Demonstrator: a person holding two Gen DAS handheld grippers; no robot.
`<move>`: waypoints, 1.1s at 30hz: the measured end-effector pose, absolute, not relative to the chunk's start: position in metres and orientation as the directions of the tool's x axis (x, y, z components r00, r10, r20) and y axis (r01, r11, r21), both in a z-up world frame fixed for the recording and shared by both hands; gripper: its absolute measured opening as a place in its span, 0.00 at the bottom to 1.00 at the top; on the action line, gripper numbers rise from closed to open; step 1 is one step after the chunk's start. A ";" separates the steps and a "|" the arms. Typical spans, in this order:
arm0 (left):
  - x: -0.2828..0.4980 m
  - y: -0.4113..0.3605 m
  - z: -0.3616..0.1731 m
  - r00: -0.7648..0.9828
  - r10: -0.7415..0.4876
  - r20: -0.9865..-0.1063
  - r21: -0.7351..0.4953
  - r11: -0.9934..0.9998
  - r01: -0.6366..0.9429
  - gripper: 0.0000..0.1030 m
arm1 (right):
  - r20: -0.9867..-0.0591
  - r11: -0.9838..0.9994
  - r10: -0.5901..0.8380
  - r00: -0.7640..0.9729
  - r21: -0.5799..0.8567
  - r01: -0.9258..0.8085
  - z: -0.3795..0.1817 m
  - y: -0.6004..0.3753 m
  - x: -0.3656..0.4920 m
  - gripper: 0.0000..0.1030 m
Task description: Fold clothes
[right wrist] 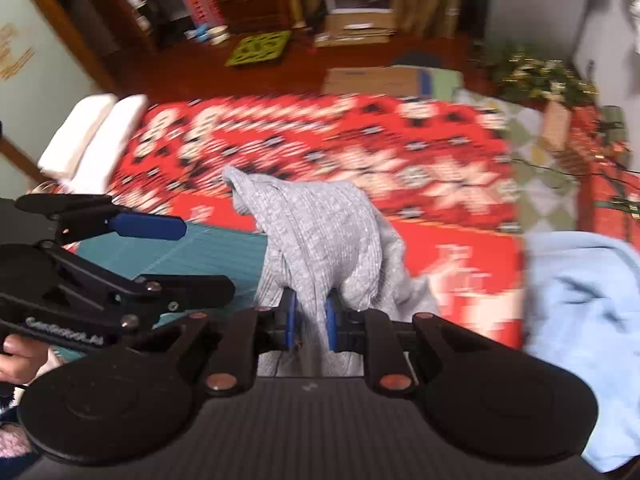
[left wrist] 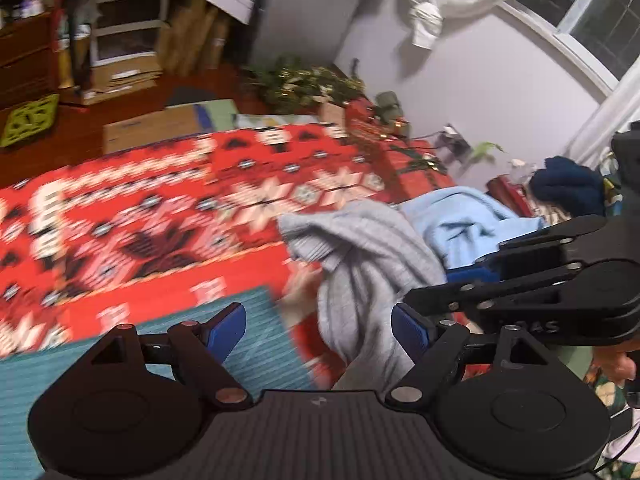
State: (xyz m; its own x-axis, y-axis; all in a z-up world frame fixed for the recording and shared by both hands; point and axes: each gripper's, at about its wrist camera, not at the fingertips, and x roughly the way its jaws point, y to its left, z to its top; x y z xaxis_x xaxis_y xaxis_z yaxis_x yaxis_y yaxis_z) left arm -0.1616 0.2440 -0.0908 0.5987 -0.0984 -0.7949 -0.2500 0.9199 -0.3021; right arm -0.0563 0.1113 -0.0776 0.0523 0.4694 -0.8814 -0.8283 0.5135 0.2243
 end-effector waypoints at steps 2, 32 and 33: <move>-0.191 0.259 -0.096 0.584 -0.069 -0.809 -0.277 0.920 -0.276 0.78 | -0.877 0.482 0.480 0.012 0.252 -0.839 -0.089 0.131 -0.088 0.16; -0.382 0.309 -0.158 0.516 0.202 -0.832 -0.163 0.800 -0.577 0.89 | -0.749 0.433 0.656 0.092 0.274 -0.859 -0.134 0.167 -0.229 0.55; -0.382 0.308 -0.157 0.535 0.203 -0.820 -0.177 0.799 -0.574 0.89 | -0.750 0.445 0.654 0.102 0.272 -0.853 -0.132 0.159 -0.226 0.59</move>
